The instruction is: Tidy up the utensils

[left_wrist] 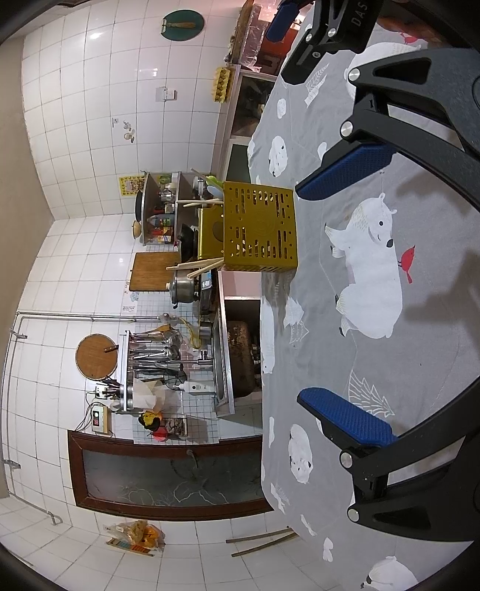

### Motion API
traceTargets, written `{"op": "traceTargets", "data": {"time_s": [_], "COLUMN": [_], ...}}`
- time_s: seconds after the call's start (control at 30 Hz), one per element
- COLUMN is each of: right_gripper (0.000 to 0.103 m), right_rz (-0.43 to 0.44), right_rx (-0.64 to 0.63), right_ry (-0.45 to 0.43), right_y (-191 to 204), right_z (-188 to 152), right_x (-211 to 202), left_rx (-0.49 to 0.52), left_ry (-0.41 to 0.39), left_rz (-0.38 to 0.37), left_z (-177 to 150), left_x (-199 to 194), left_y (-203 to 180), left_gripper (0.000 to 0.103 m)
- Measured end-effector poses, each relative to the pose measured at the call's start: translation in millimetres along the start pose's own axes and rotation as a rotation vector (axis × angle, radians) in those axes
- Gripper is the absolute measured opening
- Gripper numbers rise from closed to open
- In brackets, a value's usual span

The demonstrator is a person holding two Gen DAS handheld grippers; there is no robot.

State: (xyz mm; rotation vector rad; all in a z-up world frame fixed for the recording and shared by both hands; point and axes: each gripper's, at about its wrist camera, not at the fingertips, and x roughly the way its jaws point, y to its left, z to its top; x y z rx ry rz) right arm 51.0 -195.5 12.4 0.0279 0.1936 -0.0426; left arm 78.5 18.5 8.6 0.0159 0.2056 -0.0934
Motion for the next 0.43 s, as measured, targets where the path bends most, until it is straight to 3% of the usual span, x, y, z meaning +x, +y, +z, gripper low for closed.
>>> {"op": "traceTargets", "data": {"time_s": [0.43], "right_gripper": [0.099], "right_rz": [0.000], "right_rx": [-0.001], "right_ry": [-0.001], "right_y": [-0.5], "right_z": [-0.2], "right_x": [0.1], "left_rx": [-0.005], "left_ry": [0.001], "left_rz": [0.000], "left_z": [0.0], "left_x": [0.1], "left_y": [2.1], "left_gripper": [0.098]}}
